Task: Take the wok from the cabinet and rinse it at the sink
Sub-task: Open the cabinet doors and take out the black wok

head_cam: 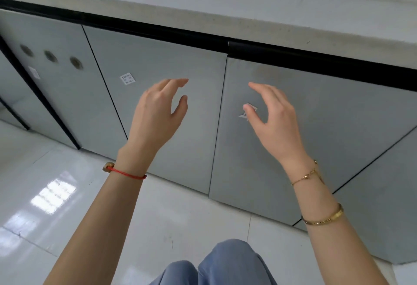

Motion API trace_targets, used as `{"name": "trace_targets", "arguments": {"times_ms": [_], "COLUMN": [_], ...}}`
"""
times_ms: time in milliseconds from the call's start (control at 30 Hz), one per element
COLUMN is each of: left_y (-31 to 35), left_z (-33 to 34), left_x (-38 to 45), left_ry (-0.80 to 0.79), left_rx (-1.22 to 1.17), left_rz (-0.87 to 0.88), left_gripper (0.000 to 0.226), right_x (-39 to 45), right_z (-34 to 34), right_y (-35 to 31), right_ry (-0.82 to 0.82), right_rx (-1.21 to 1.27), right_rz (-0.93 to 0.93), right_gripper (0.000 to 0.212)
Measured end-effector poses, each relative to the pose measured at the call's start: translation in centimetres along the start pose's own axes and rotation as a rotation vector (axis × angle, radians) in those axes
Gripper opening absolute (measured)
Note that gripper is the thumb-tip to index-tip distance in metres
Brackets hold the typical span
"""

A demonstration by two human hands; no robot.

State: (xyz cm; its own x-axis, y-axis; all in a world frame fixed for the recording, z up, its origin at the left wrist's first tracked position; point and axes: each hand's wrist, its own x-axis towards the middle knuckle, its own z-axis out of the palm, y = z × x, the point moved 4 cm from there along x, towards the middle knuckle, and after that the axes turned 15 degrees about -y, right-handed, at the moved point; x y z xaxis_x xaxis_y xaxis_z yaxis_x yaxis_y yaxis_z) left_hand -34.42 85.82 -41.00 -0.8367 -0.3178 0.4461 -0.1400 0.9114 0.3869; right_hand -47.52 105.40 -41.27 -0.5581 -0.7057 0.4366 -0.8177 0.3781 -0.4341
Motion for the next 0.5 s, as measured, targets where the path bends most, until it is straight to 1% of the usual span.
{"name": "trace_targets", "arguments": {"times_ms": [133,300,500], "left_y": [0.0,0.4,0.3], "left_z": [-0.3,-0.4,0.9], "left_x": [1.5,4.5,7.2], "left_ry": [0.053,0.111,0.132], "left_rx": [-0.004,-0.074,-0.135], "left_rz": [0.015,-0.003,-0.039], "left_gripper": [0.035,0.033,0.038], "right_x": [1.0,2.8,4.5], "right_z": [0.0,-0.8,-0.3], "right_y": [-0.8,-1.8,-1.9], "right_ry": [0.036,0.077,0.082], "right_rx": [-0.011,-0.022,-0.027], "right_rz": [-0.033,-0.059,-0.078], "right_gripper": [0.042,0.043,0.044]}}
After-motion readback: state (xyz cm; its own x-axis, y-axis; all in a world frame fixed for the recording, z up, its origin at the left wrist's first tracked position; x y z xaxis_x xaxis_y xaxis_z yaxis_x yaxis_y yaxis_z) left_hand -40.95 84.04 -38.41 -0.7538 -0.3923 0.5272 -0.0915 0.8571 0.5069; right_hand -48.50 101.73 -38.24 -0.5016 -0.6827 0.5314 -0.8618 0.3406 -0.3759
